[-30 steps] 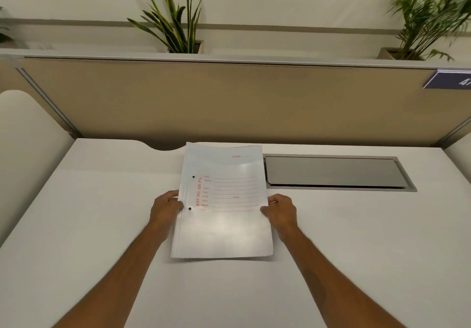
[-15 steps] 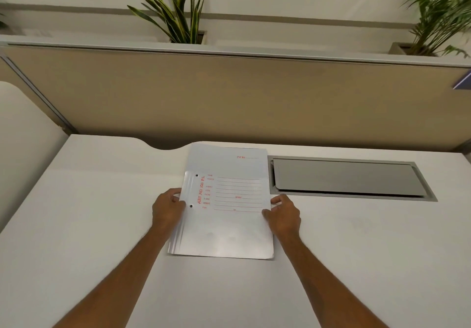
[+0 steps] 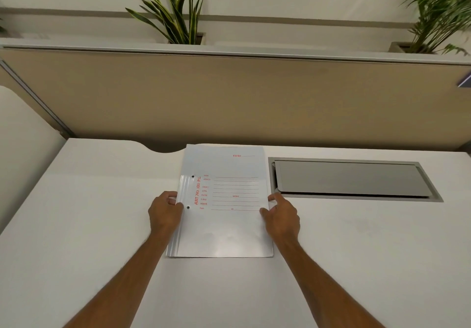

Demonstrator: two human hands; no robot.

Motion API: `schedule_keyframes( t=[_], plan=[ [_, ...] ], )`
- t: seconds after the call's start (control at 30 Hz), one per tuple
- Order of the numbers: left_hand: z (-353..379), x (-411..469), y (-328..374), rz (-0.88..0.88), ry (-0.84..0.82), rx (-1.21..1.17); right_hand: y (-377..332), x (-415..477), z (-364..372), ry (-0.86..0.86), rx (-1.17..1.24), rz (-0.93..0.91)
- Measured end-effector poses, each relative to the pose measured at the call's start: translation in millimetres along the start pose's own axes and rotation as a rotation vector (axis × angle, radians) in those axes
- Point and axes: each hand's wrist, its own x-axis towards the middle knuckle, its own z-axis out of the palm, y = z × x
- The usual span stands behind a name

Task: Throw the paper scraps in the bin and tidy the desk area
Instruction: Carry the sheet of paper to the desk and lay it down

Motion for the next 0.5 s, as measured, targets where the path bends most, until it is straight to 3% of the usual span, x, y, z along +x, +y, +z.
schedule_keyframes(
  t=[0.4,0.5],
  plan=[
    [-3.0,-5.6,1.7,-0.028,-0.008,-0.018,5.2,-6.0,-8.6,-0.031,0.077,-0.038],
    [-10.1,-20.7,0.2,0.046,-0.037,0.056,9.7,-21.4,-18.2,-0.039,0.017,-0.123]
  ],
)
